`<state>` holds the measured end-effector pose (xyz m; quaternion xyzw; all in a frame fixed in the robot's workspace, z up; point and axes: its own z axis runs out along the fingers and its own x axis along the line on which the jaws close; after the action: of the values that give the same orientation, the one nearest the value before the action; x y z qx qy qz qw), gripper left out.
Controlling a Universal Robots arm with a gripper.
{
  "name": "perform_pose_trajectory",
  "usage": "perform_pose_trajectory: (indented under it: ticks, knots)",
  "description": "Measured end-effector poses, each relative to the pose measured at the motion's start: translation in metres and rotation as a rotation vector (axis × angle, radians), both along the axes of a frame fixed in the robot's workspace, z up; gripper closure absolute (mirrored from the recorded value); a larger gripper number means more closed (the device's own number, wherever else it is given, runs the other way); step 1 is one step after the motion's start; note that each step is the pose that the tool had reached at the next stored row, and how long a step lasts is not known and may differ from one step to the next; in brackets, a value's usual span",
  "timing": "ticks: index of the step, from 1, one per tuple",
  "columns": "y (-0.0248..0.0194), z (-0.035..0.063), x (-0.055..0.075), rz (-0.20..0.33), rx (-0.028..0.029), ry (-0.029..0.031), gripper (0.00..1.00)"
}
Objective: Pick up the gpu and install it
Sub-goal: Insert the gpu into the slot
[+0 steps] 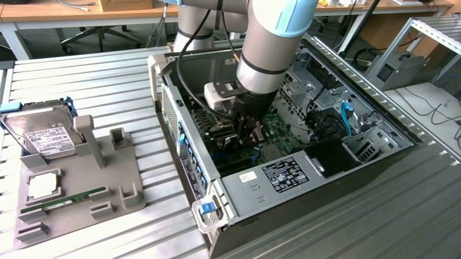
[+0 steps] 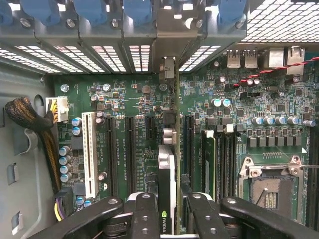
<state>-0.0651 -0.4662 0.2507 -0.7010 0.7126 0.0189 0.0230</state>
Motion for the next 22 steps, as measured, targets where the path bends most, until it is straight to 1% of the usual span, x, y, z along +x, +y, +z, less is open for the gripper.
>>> perform_pose_trajectory:
  ticks: [9, 10, 11, 12, 15, 16, 17, 22]
  knots:
    - [0.0, -0.0003, 0.0, 0.0, 0.0, -0.0001, 0.73]
    - [0.0, -0.0004, 0.0, 0.0, 0.0002, -0.0001, 0.73]
    - [0.0002, -0.0009, 0.0, 0.0, 0.0014, -0.0007, 0.72]
    - [0.0001, -0.0007, 0.0, 0.0, 0.0009, -0.0004, 0.72]
    - [0.0, -0.0004, 0.0, 0.0, 0.0001, -0.0001, 0.54]
    - [0.0, -0.0004, 0.0, 0.0, 0.0002, -0.0001, 0.54]
    - [0.0, -0.0003, 0.0, 0.0, 0.0001, -0.0001, 0.47]
    - [0.0, -0.0003, 0.0, 0.0, 0.0001, -0.0001, 0.47]
